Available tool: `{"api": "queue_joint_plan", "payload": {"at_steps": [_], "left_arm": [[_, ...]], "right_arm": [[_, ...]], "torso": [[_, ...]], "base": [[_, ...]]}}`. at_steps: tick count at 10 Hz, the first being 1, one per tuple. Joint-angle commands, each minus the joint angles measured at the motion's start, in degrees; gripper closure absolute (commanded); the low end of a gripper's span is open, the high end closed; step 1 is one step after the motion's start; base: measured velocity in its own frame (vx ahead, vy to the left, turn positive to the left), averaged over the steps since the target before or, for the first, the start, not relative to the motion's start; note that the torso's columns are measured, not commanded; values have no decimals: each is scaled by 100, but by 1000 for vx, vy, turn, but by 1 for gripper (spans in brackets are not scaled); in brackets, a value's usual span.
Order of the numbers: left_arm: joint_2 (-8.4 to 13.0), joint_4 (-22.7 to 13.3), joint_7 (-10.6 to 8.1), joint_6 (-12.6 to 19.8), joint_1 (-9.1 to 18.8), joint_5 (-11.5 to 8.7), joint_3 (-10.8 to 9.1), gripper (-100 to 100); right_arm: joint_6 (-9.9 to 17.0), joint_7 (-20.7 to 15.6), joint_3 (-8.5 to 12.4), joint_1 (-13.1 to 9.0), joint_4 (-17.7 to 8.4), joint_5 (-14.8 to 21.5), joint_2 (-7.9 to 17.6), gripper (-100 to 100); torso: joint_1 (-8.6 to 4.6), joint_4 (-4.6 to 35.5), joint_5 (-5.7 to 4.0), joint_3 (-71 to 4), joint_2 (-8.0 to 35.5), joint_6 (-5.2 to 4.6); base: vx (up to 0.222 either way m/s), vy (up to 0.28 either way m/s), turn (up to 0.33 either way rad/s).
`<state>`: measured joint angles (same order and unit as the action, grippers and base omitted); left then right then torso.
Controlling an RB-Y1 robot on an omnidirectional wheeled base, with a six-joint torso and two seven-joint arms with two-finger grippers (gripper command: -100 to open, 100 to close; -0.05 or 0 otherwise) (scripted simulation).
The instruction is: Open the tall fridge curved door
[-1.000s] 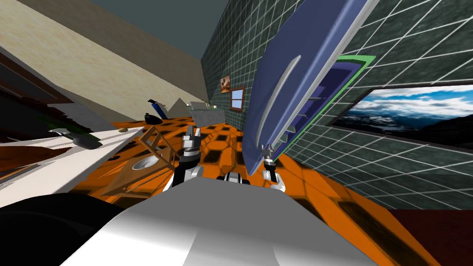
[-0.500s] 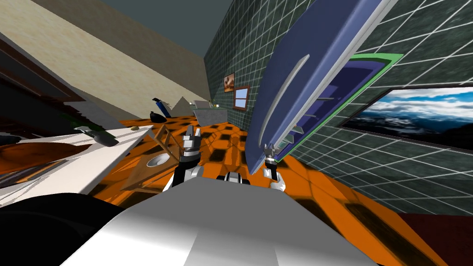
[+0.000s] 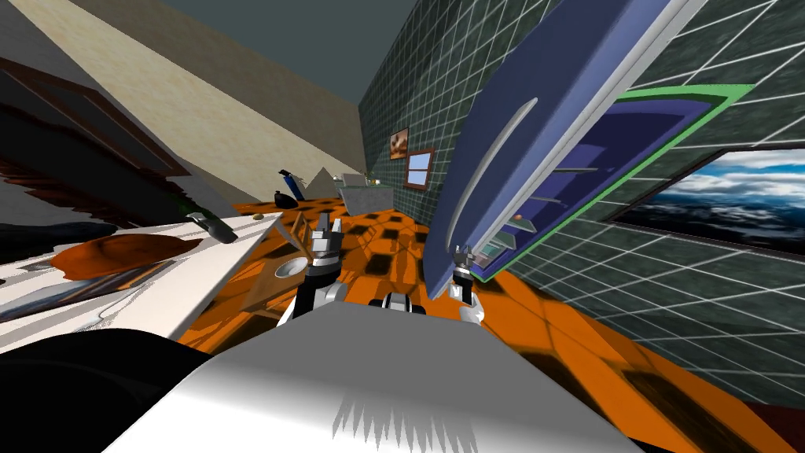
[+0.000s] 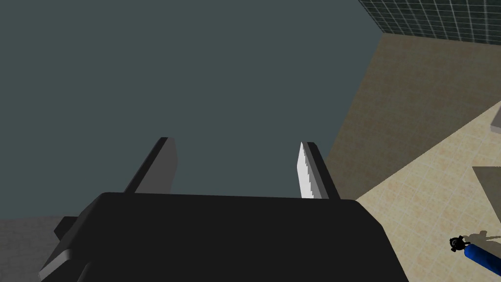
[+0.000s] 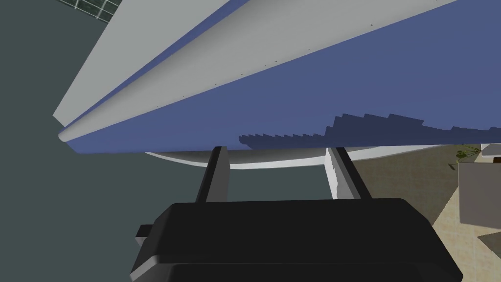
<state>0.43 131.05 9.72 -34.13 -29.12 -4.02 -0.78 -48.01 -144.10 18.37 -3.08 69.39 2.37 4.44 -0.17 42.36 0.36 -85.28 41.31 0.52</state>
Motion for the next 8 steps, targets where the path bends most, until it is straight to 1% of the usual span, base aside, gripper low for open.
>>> {"api": "queue_joint_plan", "payload": {"at_steps": [1,2,3,4,5,6,7,8], "left_arm": [[-1,-1,0,0,1,0,1,0],[-1,0,0,0,0,0,1,0],[0,0,0,0,0,0,0,0],[-1,0,0,0,0,0,1,0],[-1,0,0,0,0,0,1,0],[-1,0,0,0,1,0,2,0],[-1,0,0,0,0,0,1,0],[-1,0,0,0,1,0,2,0]], "right_arm": [[-23,-400,251,-254,-92,-102,-75,100],[-23,-432,251,-254,-92,-102,-75,100],[-69,-640,505,-431,-243,-224,-165,100],[-69,-769,505,-431,-243,-224,-165,100],[-115,-926,758,-603,-393,-346,-255,100],[-115,-1101,758,-609,-393,-346,-255,100],[-161,-1269,1012,-787,-544,-467,-345,100],[-161,-1447,1012,-787,-544,-467,-345,100]], "torso": [[25,0,-1,-3,-12,20],[38,-4,2,-6,-19,13],[19,-2,4,-5,-12,1],[43,-3,5,-15,-34,28],[36,-6,8,-21,-38,25],[39,-4,9,-25,-45,35],[17,-1,12,-24,-37,20],[15,-1,7,-27,-45,32]], "base": [[-13,136,106],[12,72,-18],[31,159,174],[15,163,112],[7,201,192],[7,176,118],[10,207,234],[16,183,127]]}}
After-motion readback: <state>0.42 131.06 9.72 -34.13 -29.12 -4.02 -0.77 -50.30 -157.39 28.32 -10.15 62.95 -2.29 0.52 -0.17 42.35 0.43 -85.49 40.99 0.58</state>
